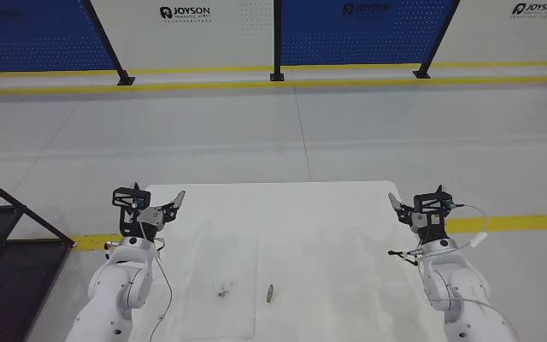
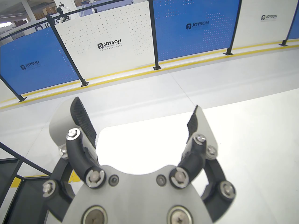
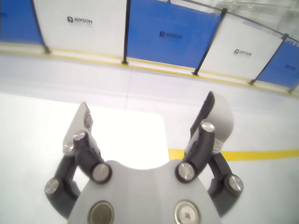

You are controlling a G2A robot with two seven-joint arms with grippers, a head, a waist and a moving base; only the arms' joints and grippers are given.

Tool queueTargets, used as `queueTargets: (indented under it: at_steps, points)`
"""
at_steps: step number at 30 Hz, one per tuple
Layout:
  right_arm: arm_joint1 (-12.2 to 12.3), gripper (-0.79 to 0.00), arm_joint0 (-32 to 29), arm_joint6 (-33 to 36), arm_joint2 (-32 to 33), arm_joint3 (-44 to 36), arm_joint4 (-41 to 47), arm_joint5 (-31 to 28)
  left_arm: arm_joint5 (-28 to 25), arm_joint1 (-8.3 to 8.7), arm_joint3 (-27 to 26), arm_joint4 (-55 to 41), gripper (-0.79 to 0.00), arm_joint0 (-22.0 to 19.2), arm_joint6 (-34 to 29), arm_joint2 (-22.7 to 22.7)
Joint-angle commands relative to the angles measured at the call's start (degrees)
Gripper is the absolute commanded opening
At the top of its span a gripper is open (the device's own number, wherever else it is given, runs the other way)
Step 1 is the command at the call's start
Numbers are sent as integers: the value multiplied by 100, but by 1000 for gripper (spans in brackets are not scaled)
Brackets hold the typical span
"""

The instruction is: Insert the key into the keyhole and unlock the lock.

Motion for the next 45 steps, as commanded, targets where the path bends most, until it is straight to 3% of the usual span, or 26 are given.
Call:
queueTargets:
  at_steps: [1, 8, 12, 15, 21, 25, 29, 37, 45]
  points:
    - [0, 0, 0, 0, 0, 0, 0, 0, 0, 0, 0, 0, 0, 0, 0, 0]
    - [0, 0, 0, 0, 0, 0, 0, 0, -13, 0, -13, -7, 0, -7, 15, -5]
    - [0, 0, 0, 0, 0, 0, 0, 0, -657, 44, -106, 281, 0, 174, 306, -90]
    - [0, 0, 0, 0, 0, 0, 0, 0, -1046, 73, -338, 496, 0, 582, 648, -182]
    - [0, 0, 0, 0, 0, 0, 0, 0, -2041, 141, -1021, 941, 0, 1833, 1033, -375]
    - [0, 0, 0, 0, 0, 0, 0, 0, -2470, 169, -1315, 1369, 0, 2521, 897, -270]
    - [0, 0, 0, 0, 0, 0, 0, 0, -2724, 173, -1371, 1369, 0, 2881, 373, -56]
    - [0, 0, 0, 0, 0, 0, 0, 0, -2136, 103, -1168, 1324, 0, 2772, -994, 686]
    - [0, 0, 0, 0, 0, 0, 0, 0, -1507, 39, -720, 1651, -28, 2339, -1631, 1277]
